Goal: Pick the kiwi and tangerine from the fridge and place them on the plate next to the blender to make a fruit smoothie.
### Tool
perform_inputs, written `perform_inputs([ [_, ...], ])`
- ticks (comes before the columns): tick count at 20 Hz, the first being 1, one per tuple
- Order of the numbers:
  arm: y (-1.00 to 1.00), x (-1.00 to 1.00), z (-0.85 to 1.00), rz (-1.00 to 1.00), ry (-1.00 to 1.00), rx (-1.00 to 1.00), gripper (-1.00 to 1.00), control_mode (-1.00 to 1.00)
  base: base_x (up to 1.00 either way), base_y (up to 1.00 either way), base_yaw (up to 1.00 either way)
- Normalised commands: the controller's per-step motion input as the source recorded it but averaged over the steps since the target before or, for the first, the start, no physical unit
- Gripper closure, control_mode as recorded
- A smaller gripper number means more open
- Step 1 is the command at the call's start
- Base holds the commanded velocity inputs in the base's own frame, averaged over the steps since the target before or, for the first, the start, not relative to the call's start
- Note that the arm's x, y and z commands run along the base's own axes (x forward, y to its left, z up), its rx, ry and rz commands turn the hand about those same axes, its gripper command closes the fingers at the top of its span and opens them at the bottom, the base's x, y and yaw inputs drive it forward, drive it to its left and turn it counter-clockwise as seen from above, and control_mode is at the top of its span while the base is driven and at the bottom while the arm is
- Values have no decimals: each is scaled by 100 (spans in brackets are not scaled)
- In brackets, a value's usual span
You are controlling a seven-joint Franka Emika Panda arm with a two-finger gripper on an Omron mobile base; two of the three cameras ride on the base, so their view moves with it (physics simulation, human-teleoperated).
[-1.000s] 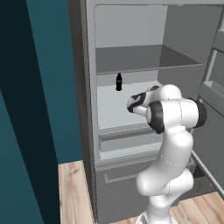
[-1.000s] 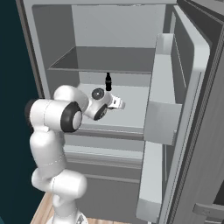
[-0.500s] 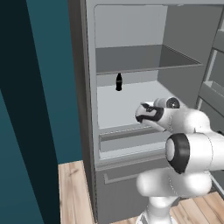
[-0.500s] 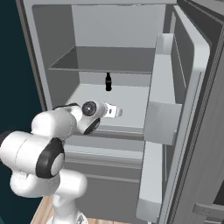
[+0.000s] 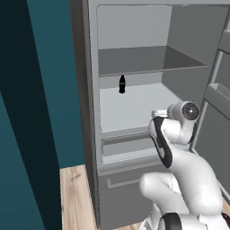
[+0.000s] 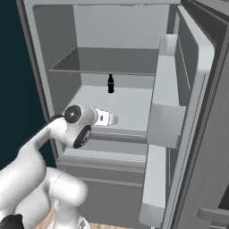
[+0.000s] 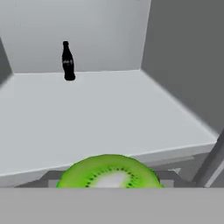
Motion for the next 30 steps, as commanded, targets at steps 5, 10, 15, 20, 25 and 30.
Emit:
perform_inputs([
  [5, 8, -100, 100, 0, 32, 0, 100, -100, 0, 0, 0],
  [10, 32, -100, 96, 8, 39, 0, 100, -100, 0, 0, 0],
  [15, 40, -100, 14, 18, 17, 0, 100, -100, 0, 0, 0],
  [20, 37, -100, -4, 16, 0, 0, 100, -100, 0, 0, 0],
  [25, 0, 0, 0, 0, 0, 0, 100, 100, -100, 42, -10],
  [30, 0, 0, 0, 0, 0, 0, 100, 100, -100, 19, -55],
])
